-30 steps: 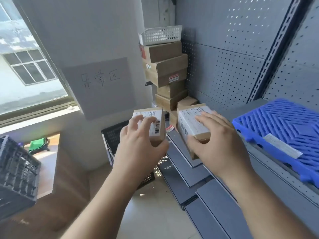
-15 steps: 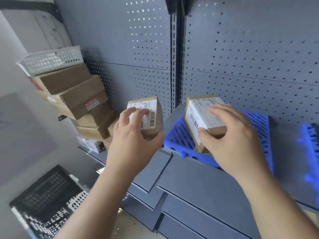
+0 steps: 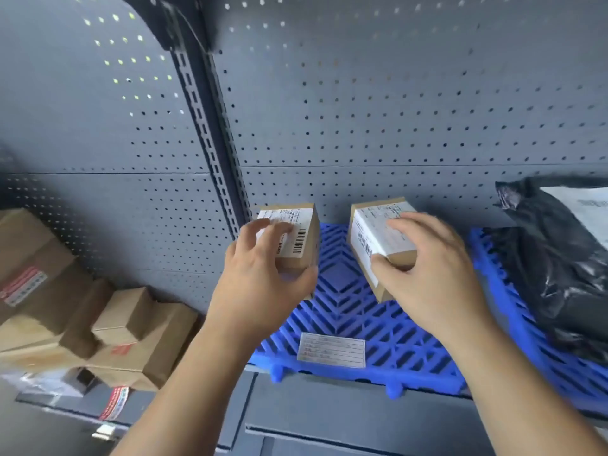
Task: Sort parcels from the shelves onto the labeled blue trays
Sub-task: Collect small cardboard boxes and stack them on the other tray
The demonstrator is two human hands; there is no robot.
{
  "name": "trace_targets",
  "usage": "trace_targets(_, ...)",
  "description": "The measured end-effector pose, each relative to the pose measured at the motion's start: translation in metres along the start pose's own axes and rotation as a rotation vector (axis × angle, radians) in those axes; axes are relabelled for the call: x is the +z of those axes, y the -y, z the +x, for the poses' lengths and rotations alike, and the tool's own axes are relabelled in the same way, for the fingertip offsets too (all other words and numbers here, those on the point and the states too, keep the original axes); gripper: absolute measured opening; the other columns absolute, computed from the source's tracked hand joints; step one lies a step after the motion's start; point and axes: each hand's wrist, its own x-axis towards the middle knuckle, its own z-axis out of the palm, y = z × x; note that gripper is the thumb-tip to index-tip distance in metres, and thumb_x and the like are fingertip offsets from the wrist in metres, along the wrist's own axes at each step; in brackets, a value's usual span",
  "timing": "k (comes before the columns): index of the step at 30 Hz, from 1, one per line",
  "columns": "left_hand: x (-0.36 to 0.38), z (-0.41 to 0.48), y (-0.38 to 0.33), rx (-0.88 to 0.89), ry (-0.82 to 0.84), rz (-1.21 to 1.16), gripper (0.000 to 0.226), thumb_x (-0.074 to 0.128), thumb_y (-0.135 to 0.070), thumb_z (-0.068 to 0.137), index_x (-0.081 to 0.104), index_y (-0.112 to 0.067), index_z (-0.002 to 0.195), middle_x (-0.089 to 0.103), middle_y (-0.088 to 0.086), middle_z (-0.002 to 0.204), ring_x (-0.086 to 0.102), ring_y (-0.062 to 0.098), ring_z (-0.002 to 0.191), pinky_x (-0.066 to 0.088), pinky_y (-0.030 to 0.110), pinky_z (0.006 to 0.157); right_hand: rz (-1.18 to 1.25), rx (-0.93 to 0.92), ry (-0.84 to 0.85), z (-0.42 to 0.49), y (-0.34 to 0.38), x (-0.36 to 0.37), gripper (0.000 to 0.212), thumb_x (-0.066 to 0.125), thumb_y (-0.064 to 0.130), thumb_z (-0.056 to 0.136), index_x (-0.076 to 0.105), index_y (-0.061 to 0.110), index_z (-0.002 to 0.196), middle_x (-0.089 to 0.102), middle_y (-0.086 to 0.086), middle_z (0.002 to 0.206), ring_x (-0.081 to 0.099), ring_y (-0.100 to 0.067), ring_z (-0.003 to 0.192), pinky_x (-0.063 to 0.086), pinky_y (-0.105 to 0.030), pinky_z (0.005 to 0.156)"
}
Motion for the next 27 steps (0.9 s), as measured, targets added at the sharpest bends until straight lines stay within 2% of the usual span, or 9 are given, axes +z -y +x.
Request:
trace_targets(5,0.012,0.027,0.013,0.101,0.098,-0.021,0.068,0.073,-0.054,0.079,0.048,-0.040,0.140,0.033,-0.017,0.148,0.037,0.020,0.134,0.040,0.032,0.103,-0.059,0.018,0.005,0.004,0.005,0.007,0.055,0.071,0.037,0.083,0.063,0.022,0.135,0.049,0.010,0.144,0.037,-0.012,0.137,0.026,-0.021,0.109)
trace_targets(13,0.013,0.042,0.028,0.200,0.221,-0.036,0.075,0.068,-0.066,0.074,0.041,-0.046,0.141,0.034,-0.017,0.149,0.041,0.022,0.134,0.048,0.044,0.105,-0.080,0.058,-0.058,-0.002,0.018,0.023,0.052,0.075,0.036,0.079,0.067,0.022,0.129,0.053,0.012,0.138,0.040,-0.011,0.131,0.027,-0.018,0.104)
trace_targets(14,0.013,0.040,0.029,0.205,0.235,-0.036,0.076,0.068,-0.066,0.074,0.040,-0.046,0.142,0.033,-0.017,0.150,0.040,0.022,0.136,0.047,0.044,0.106,-0.090,0.059,-0.056,-0.004,0.018,0.024,0.054,0.076,0.037,0.078,0.067,0.023,0.129,0.052,0.012,0.139,0.038,-0.011,0.130,0.027,-0.019,0.107)
trace_targets(16,0.012,0.038,0.029,0.221,0.252,-0.030,0.082,0.065,-0.072,0.071,0.039,-0.046,0.144,0.031,-0.016,0.153,0.036,0.023,0.140,0.045,0.048,0.109,-0.120,0.067,-0.059,-0.008,0.022,0.025,0.058,0.076,0.043,0.075,0.066,0.026,0.130,0.049,0.011,0.141,0.034,-0.012,0.132,0.031,-0.033,0.113)
trace_targets(18,0.009,0.036,0.029,0.232,0.248,-0.027,0.087,0.056,-0.079,0.067,0.038,-0.045,0.144,0.029,-0.013,0.157,0.032,0.023,0.143,0.042,0.051,0.111,-0.143,0.080,-0.065,-0.012,0.027,0.026,0.062,0.071,0.052,0.073,0.064,0.031,0.131,0.047,0.012,0.143,0.031,-0.013,0.135,0.030,-0.042,0.113)
trace_targets(22,0.002,0.037,0.029,0.263,0.202,-0.040,0.086,0.052,-0.082,0.068,0.041,-0.042,0.143,0.030,-0.013,0.157,0.033,0.022,0.143,0.040,0.053,0.112,-0.170,0.114,-0.123,-0.021,0.034,0.026,0.064,0.063,0.059,0.072,0.063,0.033,0.130,0.045,0.012,0.145,0.031,-0.017,0.140,0.024,-0.045,0.115)
trace_targets(27,-0.005,0.031,0.027,0.324,0.160,-0.041,0.082,0.051,-0.081,0.071,0.044,-0.039,0.142,0.036,-0.009,0.154,0.033,0.021,0.143,0.038,0.054,0.113,-0.182,0.142,-0.193,-0.036,0.040,0.025,0.064,0.055,0.061,0.073,0.064,0.029,0.128,0.048,0.006,0.144,0.036,-0.020,0.137,0.031,-0.047,0.113)
